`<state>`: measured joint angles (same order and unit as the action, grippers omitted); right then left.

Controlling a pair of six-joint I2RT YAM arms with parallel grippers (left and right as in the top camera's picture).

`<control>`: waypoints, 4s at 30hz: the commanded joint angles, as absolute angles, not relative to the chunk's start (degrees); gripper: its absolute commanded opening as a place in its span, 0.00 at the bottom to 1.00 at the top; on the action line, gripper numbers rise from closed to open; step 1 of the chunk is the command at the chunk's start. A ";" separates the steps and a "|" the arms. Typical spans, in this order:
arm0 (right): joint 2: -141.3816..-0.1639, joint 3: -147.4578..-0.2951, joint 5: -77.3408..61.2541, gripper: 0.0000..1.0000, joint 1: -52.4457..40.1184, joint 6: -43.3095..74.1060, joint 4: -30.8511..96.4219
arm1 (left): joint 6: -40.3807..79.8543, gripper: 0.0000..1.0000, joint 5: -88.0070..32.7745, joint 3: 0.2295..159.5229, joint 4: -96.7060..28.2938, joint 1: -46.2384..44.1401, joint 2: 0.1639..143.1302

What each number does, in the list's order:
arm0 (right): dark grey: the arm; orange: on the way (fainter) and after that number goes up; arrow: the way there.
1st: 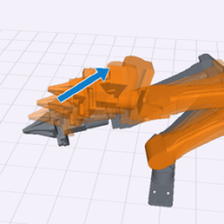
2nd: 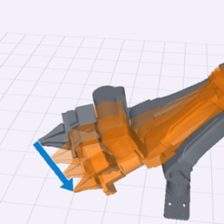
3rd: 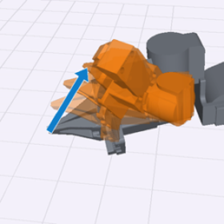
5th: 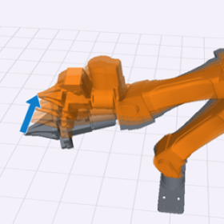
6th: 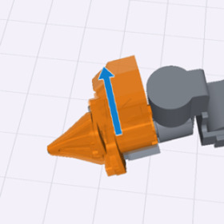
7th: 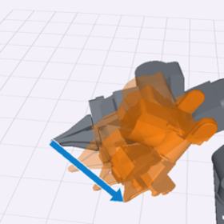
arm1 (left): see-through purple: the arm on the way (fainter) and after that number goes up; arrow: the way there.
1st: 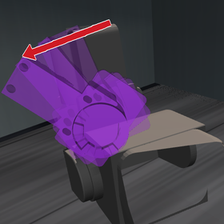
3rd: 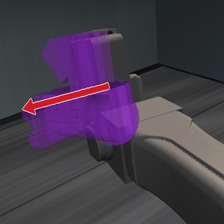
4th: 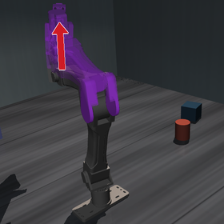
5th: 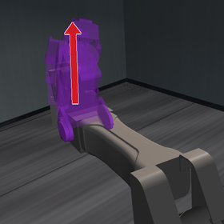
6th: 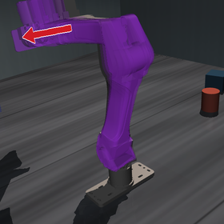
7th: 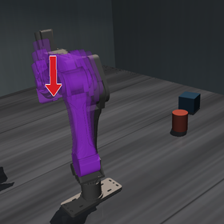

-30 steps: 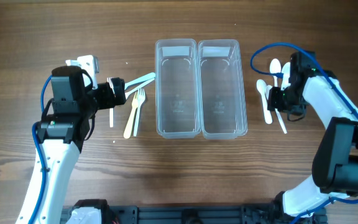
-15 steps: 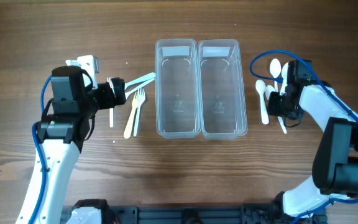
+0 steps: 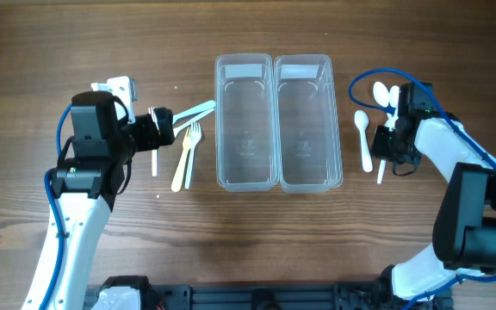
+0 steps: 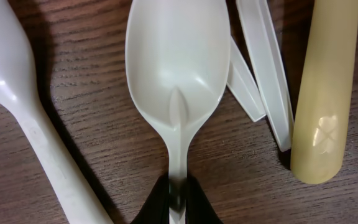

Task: Pack container
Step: 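Carry the white spoons into the right container and release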

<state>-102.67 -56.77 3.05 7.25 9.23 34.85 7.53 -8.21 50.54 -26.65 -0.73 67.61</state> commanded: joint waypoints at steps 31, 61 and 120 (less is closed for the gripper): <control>-97.32 -63.11 -18.48 0.04 -12.86 10.68 27.55 | 6.20 1.00 -7.86 51.77 -26.65 -0.47 67.75; -102.00 -68.51 -5.15 0.44 5.17 2.98 39.13 | 6.20 1.00 -7.86 51.77 -26.65 -0.47 67.75; -105.16 -77.23 -14.02 0.18 -16.95 11.09 38.09 | 6.20 1.00 -7.86 51.77 -26.65 -0.47 67.75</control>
